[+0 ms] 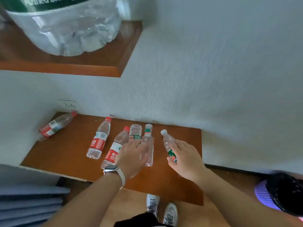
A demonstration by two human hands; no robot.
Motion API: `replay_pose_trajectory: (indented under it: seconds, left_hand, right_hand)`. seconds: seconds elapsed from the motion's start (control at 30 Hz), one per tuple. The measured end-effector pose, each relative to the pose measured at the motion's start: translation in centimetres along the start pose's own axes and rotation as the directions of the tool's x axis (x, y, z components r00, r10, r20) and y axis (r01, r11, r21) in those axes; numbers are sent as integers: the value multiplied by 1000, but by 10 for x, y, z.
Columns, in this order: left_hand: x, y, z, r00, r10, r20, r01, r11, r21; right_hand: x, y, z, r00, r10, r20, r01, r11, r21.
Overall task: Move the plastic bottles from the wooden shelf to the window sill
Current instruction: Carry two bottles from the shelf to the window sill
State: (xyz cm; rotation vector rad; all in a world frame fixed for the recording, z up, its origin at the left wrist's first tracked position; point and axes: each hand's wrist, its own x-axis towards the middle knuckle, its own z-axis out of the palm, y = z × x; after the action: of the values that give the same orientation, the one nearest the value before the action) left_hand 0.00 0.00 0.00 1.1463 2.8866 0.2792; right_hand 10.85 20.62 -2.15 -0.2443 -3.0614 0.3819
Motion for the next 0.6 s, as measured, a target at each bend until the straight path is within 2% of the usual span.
replay_pose_trajectory:
  seconds: [0.1, 0.2, 0.33, 0.47, 0.6]
  left_hand:
    - [16, 3, 22, 999, -48, 2, 48, 997, -66]
    - [32, 6, 45, 988, -117, 104, 129, 985, -116]
    - [52, 12, 66, 934, -314, 171, 347, 911, -225]
    - [67, 19, 75, 835, -478, 273, 543, 798, -263]
    - [78, 21, 83, 784, -519, 342, 609, 752, -254]
  right_hand:
    - [6, 12, 13, 998, 39, 55, -40, 999, 16]
    - [9, 19, 20, 984, 108, 143, -110, 994, 9]
    - [16, 31, 27, 956, 200, 213, -209, 978, 22]
    - [25, 38, 36, 867, 342, 362, -418, 895, 155]
    - [30, 45, 47, 769, 413, 488, -580, 772, 260]
